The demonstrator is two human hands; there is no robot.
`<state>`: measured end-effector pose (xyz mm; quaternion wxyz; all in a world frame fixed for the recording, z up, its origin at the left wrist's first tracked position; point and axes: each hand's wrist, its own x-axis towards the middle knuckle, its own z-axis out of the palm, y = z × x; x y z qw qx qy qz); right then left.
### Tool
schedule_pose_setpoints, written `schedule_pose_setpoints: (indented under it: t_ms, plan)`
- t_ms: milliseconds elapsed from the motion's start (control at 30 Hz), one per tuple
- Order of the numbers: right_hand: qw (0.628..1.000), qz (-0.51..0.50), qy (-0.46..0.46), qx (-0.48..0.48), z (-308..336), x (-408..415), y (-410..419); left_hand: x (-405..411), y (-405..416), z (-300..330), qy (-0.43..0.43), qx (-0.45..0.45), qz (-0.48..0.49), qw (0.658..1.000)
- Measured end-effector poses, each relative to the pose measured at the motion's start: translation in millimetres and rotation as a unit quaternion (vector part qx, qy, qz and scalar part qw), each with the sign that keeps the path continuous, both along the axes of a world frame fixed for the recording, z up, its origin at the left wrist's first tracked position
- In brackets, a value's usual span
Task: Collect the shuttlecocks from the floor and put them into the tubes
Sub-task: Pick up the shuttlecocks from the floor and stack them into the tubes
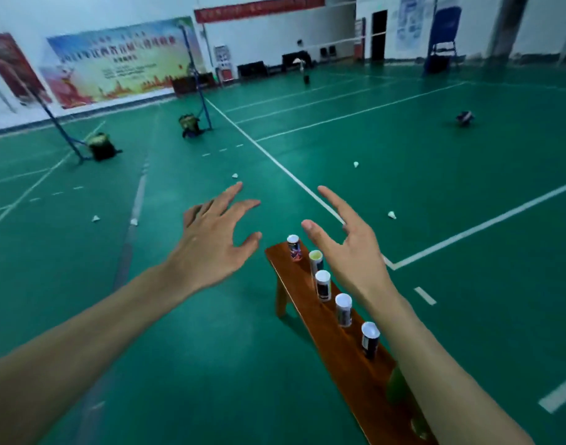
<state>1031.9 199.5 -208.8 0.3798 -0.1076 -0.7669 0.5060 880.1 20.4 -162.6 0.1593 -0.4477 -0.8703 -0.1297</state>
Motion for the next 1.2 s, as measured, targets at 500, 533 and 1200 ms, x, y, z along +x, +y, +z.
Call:
schedule_pose_setpoints:
  t_ms: [500,533,1200]
  plan:
    - [0.975,0.211,0.027,0.059,35,-289,-282,-179,-335,6,-0.079,0.019,0.218,0.972]
    - [0.974,0.218,0.03,0.06,31,-305,-295,-191,-348,7,-0.083,0.023,0.228,0.97]
    - [0.963,0.26,-0.037,0.055,-47,-724,-301,-569,-371,-43,-0.341,0.287,0.31,0.84]
